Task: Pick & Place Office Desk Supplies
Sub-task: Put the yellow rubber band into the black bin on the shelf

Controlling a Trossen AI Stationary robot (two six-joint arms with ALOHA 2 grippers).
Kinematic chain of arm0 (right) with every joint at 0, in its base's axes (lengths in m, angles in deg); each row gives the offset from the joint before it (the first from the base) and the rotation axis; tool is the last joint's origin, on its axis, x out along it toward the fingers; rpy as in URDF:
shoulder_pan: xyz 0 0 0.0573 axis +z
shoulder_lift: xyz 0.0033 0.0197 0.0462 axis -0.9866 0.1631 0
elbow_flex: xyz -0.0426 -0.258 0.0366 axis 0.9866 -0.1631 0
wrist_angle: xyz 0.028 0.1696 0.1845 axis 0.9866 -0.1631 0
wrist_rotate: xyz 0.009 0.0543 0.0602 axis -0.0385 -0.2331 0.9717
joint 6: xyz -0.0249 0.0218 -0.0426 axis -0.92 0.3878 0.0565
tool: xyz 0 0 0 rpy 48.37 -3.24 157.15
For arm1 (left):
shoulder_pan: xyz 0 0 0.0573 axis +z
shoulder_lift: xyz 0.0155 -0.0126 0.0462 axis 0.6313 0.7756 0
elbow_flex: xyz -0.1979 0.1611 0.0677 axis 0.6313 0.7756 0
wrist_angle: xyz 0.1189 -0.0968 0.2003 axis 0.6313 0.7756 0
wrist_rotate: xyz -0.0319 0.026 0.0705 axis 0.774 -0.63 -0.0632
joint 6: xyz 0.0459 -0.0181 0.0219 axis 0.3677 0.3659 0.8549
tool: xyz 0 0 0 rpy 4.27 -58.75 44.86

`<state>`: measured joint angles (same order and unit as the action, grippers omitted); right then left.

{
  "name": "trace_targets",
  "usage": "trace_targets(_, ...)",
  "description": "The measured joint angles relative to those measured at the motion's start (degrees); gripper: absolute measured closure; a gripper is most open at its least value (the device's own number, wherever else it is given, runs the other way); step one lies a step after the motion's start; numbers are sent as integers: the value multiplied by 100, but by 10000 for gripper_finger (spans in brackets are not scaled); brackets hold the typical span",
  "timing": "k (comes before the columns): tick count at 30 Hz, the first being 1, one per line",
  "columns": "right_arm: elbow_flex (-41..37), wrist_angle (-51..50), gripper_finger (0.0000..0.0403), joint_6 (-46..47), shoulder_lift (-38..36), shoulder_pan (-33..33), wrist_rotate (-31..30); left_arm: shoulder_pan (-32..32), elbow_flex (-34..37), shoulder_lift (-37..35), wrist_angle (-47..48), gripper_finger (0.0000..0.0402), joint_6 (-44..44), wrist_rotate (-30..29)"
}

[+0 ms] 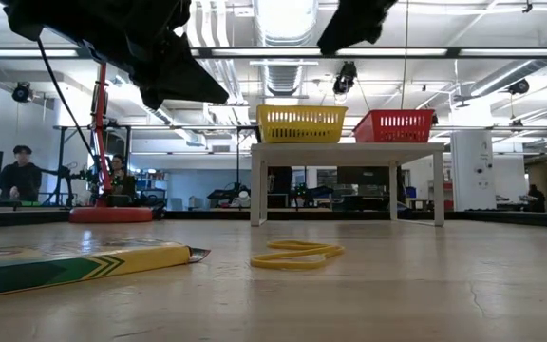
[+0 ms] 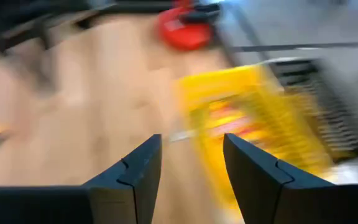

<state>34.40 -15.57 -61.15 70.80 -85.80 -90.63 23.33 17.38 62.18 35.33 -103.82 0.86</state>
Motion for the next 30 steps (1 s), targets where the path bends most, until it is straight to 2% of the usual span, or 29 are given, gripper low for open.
trace_targets(4,-1113,746,245,356,-250,1017,0,0,0,0,0,383,0,4)
trace_targets(8,-2343,2120,251,906,-258,1841,-3,0,0,0,0,383,-2,11)
trace_targets(15,-3782,4813,247,1555,355,2491,3,0,0,0,-76,383,0,9)
trace_targets(18,-4042,5666,239,1754,739,2498,48,0,0,0,-120,383,2,7)
trace_targets(23,-4092,6070,219,1457,1449,2363,654,0,0,0,-131,383,2,6)
trace_targets(30,-3493,6057,208,-813,2413,1900,2423,0,0,0,-143,383,4,-2)
